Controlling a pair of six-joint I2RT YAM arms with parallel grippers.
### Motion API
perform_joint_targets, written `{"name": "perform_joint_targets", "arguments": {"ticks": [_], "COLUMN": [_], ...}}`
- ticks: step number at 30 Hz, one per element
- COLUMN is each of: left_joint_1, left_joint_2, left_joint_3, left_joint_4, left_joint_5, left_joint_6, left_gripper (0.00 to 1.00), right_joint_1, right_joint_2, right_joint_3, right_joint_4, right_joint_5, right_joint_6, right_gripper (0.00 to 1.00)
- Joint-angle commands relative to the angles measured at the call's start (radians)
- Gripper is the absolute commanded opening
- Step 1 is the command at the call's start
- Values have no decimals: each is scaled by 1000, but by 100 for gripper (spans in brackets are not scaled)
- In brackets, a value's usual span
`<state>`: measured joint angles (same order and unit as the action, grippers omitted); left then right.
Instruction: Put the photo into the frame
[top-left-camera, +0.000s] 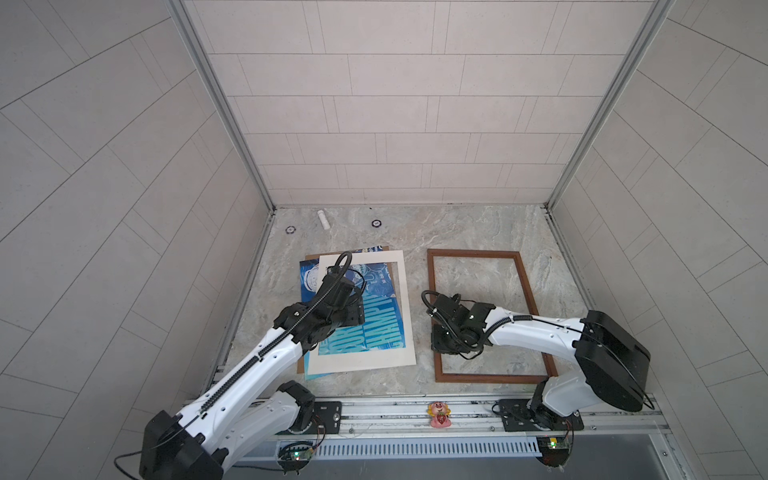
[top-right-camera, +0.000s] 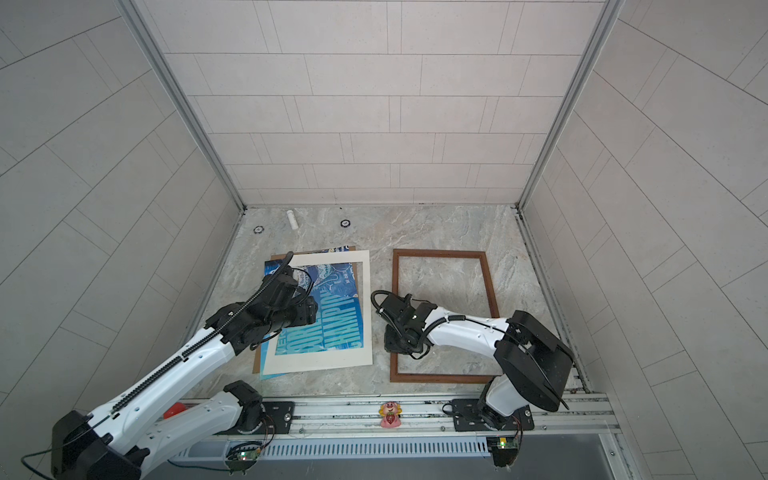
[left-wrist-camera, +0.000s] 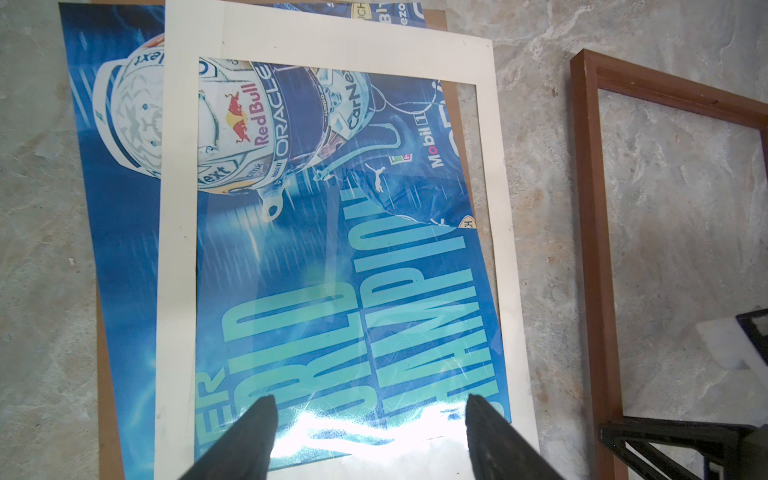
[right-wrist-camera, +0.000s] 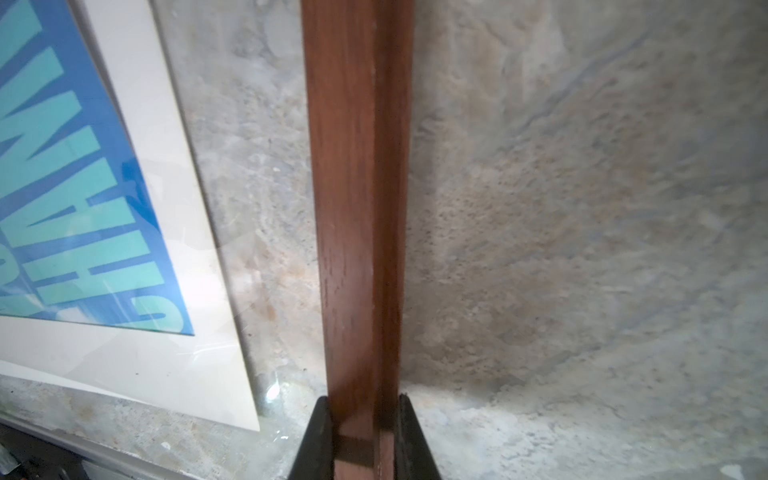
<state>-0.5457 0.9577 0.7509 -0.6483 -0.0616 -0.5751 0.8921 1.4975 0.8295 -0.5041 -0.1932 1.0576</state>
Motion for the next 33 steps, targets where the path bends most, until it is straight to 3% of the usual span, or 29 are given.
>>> {"name": "perform_joint_targets", "arguments": {"ticks": [1, 11, 19, 33], "left_joint_1": [-3, -4, -6, -4], "left_joint_2": [6, 26, 46, 59], "left_joint_3": [0, 4, 17, 27], "left_joint_4": [-17, -28, -40, -54], "left_joint_5": [10, 27, 53, 49], "left_joint_6": [10, 8, 2, 4], "left_gripper": [77, 76, 73, 73], "right_joint_1": [21, 32, 26, -44], "right_joint_2": [30, 85, 87, 84], "right_joint_3": [84, 80, 46, -13], "right_joint_4": [-68, -105, -9, 76], "right_joint_5": [27, 50, 35, 60], "right_joint_6": [-54, -134, -79, -35], "right_gripper": [12, 12, 20, 21]}}
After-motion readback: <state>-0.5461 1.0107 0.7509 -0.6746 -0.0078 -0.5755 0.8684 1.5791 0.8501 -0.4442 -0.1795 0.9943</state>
